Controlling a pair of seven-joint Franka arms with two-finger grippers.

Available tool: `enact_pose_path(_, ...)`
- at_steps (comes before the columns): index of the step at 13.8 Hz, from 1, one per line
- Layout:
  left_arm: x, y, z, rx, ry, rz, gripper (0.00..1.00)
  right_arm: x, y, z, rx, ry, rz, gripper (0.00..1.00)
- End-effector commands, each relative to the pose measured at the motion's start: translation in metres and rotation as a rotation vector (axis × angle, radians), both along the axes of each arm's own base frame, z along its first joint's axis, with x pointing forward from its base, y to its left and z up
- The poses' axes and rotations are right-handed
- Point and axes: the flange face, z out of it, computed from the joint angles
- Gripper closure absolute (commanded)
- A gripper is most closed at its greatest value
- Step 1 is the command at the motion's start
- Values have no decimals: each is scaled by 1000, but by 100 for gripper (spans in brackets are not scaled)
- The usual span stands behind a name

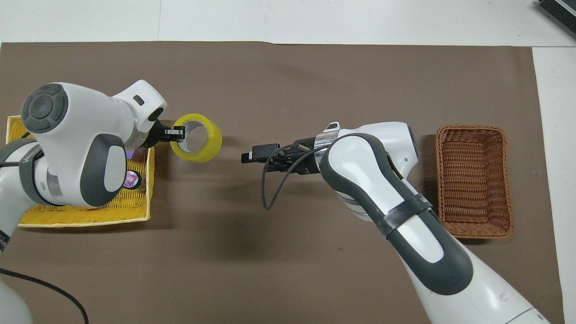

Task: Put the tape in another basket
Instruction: 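Carry the yellow tape with the left gripper toward the right gripper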

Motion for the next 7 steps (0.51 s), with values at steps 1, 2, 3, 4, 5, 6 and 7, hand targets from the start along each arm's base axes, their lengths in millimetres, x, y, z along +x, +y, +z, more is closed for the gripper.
enact_pose_path(1,-7,-14,2,-55,-11,27,100,12,9,-11,10,-23,-13,0)
enact_pose_path(2,-8,-17,2,-67,-10,48,100,12,12,-16,-3,-25,-29,0)
enact_pose_path(3,-12,-27,3,-70,-5,44,100,11,16,-17,-9,-28,-44,0)
enact_pose_path(4,-23,-36,-2,-66,14,31,100,11,17,-17,-11,-29,-45,0)
enact_pose_path(5,-31,-42,-3,-67,18,18,100,12,15,-18,-14,-28,-49,0)
enact_pose_path(6,-39,-49,-4,-66,27,4,100,12,14,-19,-14,-27,-50,0)
enact_pose_path(7,-44,-55,-6,-66,36,3,100,14,11,-21,-18,-25,-55,0)
